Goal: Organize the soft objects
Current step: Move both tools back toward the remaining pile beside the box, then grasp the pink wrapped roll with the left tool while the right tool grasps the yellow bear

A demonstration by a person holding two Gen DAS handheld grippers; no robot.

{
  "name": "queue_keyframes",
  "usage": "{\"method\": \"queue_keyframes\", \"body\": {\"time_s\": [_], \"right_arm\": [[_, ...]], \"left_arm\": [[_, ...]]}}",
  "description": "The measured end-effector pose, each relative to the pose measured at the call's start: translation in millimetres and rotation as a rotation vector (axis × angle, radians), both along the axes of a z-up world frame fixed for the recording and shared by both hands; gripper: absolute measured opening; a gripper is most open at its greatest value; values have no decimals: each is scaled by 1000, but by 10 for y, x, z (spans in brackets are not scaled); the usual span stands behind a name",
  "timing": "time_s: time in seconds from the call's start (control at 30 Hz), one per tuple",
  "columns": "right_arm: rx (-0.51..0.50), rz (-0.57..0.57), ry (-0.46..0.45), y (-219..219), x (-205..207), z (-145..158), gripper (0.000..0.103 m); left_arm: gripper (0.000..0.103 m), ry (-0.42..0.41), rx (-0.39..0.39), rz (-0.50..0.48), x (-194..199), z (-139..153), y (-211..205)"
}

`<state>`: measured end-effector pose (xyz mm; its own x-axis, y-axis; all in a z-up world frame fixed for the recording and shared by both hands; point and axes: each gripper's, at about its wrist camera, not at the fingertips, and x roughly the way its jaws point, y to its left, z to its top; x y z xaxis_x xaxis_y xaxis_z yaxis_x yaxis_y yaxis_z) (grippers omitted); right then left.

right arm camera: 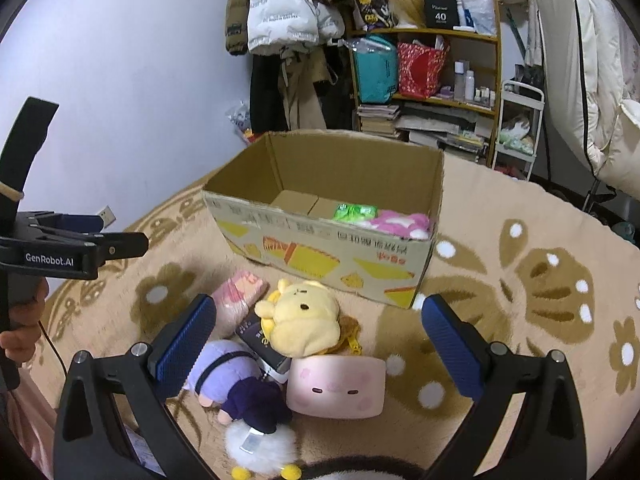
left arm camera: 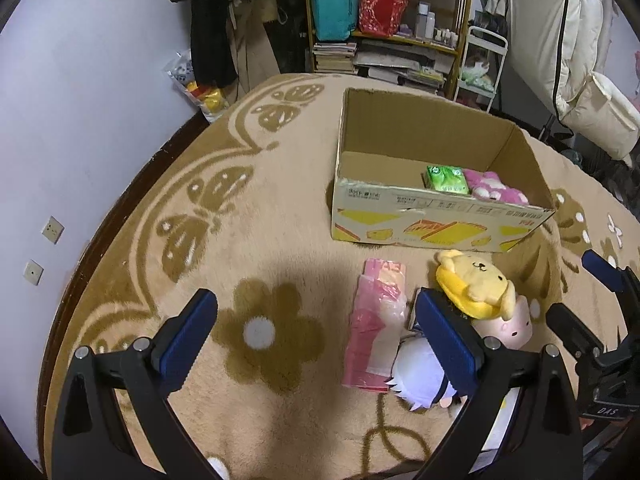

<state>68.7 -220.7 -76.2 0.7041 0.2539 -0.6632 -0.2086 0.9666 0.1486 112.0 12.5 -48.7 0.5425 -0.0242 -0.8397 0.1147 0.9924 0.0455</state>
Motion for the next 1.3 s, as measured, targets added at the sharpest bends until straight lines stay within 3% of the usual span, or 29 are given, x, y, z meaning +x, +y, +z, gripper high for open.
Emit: {"method": "queue_keyframes", "body": {"time_s": [0.43,0.93,1.3], "right_arm": [[15,18,75,62,230,-296,103],[23,53,146,147,451,-615,103],[24,72,192,172,516,-776,103]], "left_arm": [[99,93,-26,3,219,-310,-21],[99,175,-2,-17,429,-658,-128],[99,216,-10,-33,507,-790,-182]]}}
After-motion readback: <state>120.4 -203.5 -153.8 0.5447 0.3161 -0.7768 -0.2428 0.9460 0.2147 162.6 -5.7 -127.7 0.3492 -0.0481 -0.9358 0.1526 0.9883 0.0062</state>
